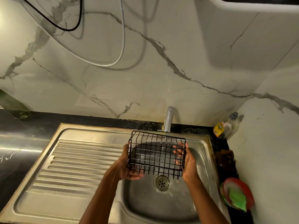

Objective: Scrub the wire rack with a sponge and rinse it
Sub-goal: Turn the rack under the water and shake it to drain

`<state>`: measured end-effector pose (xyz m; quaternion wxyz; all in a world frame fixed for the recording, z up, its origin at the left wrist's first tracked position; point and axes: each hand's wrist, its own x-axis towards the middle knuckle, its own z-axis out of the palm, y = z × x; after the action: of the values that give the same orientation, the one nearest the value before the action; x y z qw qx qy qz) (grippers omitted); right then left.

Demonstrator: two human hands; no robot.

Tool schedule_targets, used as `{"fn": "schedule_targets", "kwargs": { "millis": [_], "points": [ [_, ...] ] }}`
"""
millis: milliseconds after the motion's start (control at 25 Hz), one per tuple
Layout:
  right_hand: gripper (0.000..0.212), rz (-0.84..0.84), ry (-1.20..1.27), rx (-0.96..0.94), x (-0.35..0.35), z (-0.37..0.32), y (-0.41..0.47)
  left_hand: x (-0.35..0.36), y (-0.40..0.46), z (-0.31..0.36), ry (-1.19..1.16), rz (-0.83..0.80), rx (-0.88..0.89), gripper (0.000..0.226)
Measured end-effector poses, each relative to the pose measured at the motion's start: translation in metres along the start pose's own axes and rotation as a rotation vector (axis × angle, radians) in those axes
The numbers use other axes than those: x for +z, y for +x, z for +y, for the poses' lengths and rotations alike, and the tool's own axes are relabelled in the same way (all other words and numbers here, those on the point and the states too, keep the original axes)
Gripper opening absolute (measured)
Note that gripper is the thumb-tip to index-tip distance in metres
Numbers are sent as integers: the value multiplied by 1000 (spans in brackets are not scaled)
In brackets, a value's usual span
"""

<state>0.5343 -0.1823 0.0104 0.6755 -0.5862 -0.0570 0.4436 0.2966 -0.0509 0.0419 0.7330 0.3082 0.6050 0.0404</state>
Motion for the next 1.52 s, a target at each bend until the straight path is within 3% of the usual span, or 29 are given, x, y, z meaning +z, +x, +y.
{"fn": "schedule_targets", "kwargs": {
  "millis": [160,360,520,640,760,920,960,1160,1320,1520],
  "points": [
    [58,-8,-67,-85,-28,-1,-7,35,-4,10,79,52,177,69],
    [54,118,-4,91,-63,-9,-2,81,9,33,203,67,356,66],
    [57,214,106,205,-88,-5,-1,105,-7,41,273,-41,411,56],
    [64,194,48,326,-87,-6,0,90,6,26,246,-45,402,80],
    [63,179,-71,394,-63,-13,1,62,19,9,180,-21,421,69],
    [99,143,-306,458,-22,-18,21,23,17,-4,177,-68,288,72],
    [100,101,-354,475,-9,-21,23,12,13,-7,140,-48,279,70],
    [65,-100,-420,383,66,-41,20,-36,-10,-26,-140,-5,312,49],
    [45,-19,-349,282,108,-36,29,-55,-15,-35,-336,125,329,13],
    [32,101,-101,141,123,-31,53,-65,-20,-36,-510,124,298,7]
  ]
}}
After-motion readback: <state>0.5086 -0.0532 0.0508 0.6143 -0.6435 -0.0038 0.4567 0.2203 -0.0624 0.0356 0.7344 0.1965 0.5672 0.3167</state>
